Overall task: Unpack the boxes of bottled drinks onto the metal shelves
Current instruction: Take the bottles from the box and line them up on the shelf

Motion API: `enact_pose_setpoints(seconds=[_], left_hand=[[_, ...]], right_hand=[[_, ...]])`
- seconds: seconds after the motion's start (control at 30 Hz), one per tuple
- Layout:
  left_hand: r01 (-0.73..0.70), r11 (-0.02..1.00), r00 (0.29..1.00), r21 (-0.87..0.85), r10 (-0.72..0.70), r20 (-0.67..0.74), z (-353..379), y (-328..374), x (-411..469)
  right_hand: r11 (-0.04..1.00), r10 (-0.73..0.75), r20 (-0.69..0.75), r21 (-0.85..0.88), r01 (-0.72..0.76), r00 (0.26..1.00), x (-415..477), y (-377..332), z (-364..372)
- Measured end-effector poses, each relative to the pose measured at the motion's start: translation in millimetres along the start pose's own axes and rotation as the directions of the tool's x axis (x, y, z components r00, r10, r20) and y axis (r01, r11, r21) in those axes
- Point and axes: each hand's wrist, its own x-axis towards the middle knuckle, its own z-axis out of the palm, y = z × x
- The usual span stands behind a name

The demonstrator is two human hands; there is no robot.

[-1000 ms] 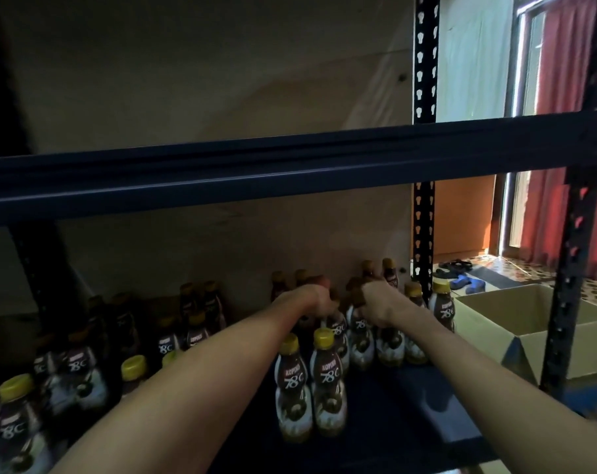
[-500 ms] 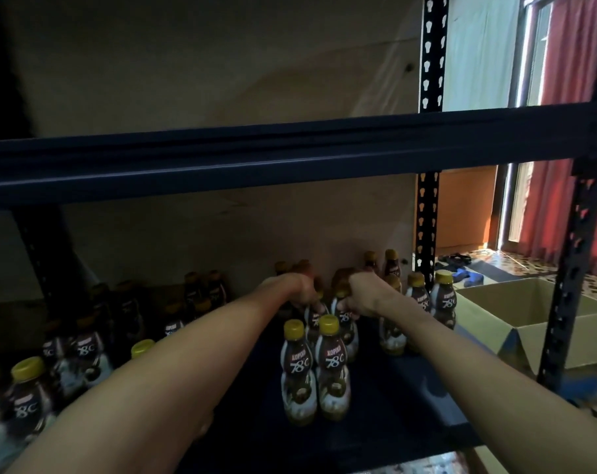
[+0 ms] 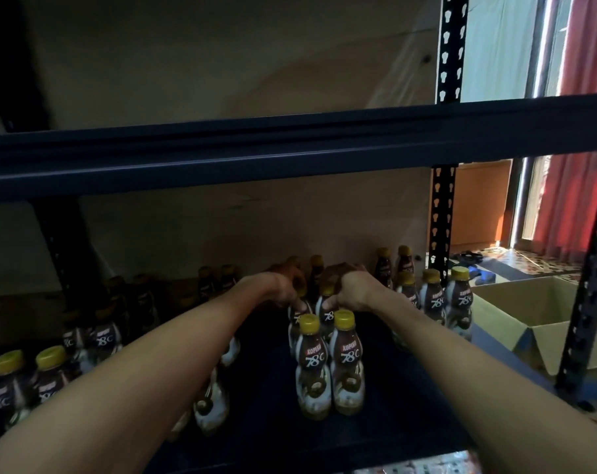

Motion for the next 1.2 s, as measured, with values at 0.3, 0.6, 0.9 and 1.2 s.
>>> enact_pose_setpoints(seconds=[0.3, 0.6, 0.9, 1.2], left_hand=[[-0.036, 0.997, 0.994, 0.063, 0.042, -0.099, 1.1, -5.8, -0.9], [-0.068, 0.994, 0.993, 0.091, 0.077, -0.093, 6.0, -7.8, -9.0], [-0.134, 0.924, 0.907, -0.358, -0.032, -0.421, 4.7, -2.8, -71.9], [-0.119, 0.918, 0.991, -0.379, 0.084, -0.109, 39.5, 2.7, -119.8]], right_hand=[[1.000, -0.026, 0.002, 0.001, 0.026, 1.000, 6.4, 4.7, 5.3], [0.999, -0.027, 0.049, 0.032, 0.025, 0.998, 4.7, 4.0, 6.6], [0.882, 0.039, -0.115, 0.472, 0.020, 0.993, -38.0, 2.9, -10.4], [0.793, 0.091, 0.047, 0.600, -0.101, 0.995, -95.9, -3.3, 12.7]])
